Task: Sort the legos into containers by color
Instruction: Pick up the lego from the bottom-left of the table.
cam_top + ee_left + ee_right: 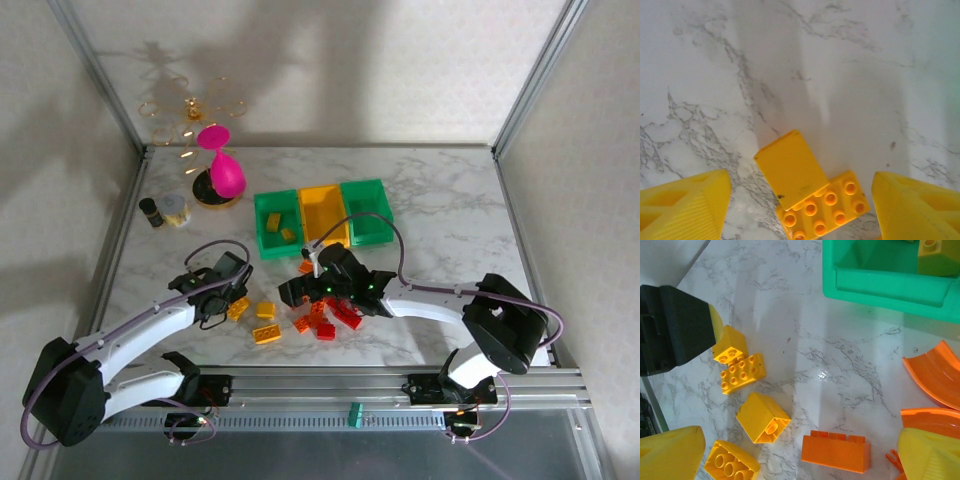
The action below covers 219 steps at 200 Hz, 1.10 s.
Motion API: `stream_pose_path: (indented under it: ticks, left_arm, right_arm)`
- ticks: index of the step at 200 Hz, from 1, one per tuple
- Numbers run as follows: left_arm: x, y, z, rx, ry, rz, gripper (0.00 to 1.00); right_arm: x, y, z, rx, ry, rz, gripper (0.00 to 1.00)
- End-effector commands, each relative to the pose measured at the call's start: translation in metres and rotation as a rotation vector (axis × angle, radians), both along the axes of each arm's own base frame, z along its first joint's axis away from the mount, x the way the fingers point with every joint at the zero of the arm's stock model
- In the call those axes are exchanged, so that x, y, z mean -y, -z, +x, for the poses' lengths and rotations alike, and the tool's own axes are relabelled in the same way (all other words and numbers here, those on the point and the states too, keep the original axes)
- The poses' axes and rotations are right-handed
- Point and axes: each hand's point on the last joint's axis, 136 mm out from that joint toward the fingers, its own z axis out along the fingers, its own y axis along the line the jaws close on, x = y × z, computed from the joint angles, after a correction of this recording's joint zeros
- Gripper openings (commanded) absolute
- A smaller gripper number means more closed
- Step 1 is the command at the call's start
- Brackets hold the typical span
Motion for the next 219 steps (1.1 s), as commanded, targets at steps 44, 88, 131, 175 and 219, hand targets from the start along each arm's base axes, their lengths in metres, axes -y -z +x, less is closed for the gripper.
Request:
stream_pose_path:
  ticks: [44, 88, 131, 175, 219]
  left_arm:
    - [0.008, 0.022, -0.001, -0.009, -0.023, -0.051, 0.71]
    - [0.015, 0.028, 0.008, -0.003, -0.006, -0.059, 0.66]
    - [0.014, 0.029, 0.013, -0.003, 0.011, -0.029, 0.57]
    - [0.012, 0.033, 0.013, -0.018, 0.023, -0.002, 0.44]
    - [0.01, 0.031, 0.012, -0.022, 0.036, 0.015, 0.37]
  right_arm:
    - [-0.002, 0.006, -0.001, -0.004, 0.008, -0.014, 0.99]
    - [0.0, 0.005, 0.001, -0.003, 0.025, -0.019, 0.99]
    - [0.0, 0.004, 0.001, -0.004, 0.03, -0.019, 0.99]
    - [-0.001, 0.004, 0.002, -0.008, 0.031, -0.019, 0.99]
    - [-0.001, -0.001, 0.004, -0.009, 0.046, -0.008, 0.99]
